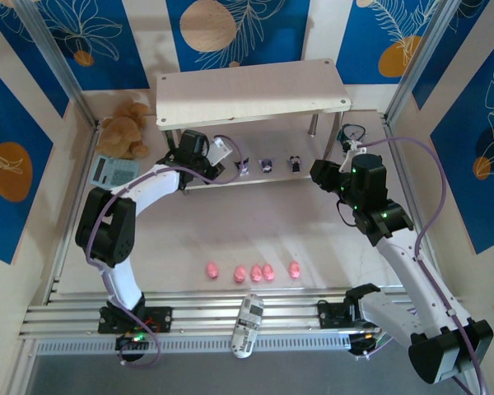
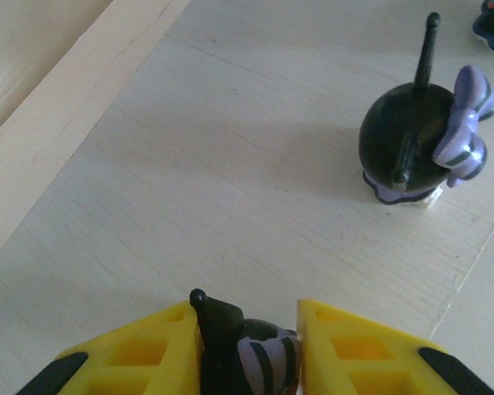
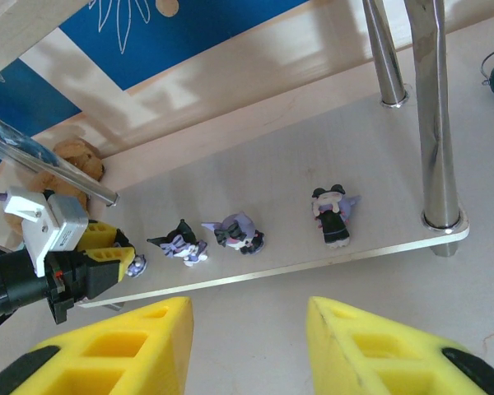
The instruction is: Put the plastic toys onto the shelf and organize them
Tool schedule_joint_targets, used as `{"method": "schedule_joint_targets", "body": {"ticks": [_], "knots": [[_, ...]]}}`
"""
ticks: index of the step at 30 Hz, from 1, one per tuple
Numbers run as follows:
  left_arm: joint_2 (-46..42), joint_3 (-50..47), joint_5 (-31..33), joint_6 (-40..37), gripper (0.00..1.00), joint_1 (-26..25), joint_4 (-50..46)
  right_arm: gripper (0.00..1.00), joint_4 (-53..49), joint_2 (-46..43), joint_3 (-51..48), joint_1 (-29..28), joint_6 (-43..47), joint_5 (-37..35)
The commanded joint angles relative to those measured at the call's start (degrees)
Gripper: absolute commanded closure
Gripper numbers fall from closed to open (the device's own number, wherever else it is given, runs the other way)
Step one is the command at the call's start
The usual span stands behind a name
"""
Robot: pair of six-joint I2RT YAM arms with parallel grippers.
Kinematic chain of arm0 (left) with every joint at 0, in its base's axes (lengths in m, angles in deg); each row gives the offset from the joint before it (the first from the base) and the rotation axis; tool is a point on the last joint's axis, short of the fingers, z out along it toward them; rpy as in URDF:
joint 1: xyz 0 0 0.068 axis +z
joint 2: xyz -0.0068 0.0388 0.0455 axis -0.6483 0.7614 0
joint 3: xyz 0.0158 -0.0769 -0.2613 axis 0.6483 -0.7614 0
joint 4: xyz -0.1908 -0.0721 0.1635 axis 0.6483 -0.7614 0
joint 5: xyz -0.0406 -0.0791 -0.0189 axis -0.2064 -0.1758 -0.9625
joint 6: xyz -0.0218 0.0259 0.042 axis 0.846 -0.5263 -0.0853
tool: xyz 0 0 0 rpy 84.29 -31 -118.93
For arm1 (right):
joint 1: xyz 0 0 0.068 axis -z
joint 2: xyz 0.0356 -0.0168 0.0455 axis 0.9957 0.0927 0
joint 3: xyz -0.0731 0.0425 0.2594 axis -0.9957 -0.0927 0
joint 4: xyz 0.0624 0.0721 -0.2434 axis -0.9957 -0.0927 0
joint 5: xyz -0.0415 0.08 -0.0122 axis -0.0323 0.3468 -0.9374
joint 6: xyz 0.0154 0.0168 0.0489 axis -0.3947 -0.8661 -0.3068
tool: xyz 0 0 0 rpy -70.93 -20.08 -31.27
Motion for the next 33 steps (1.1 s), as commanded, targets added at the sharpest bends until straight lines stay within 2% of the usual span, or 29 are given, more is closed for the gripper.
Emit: {"method": "schedule_joint_targets", "body": {"ticks": [1,16,22,33], "knots": [[-1.22,-1.38,-2.64,-2.71,0.69,0.53,-2.84,0.58,1.34,-1.09,0.25,0.16,-0.71,1.09],[-0.21,-1.49,-0.60,-5.03,0.65,0.53,-1.52,0.58,0.90,-1.08,0.16,0.16,-0.79,0.92],[-0.56,-1.73,0.68,-4.77,0.60,0.60,-1.00,0.58,0.90,-1.15,0.04,0.17,-1.07,0.92],[-1.04,-1.82,1.38,-5.03,0.56,0.57,-0.37,0.58,0.73,-1.09,-0.02,0.02,-1.23,0.92]]}}
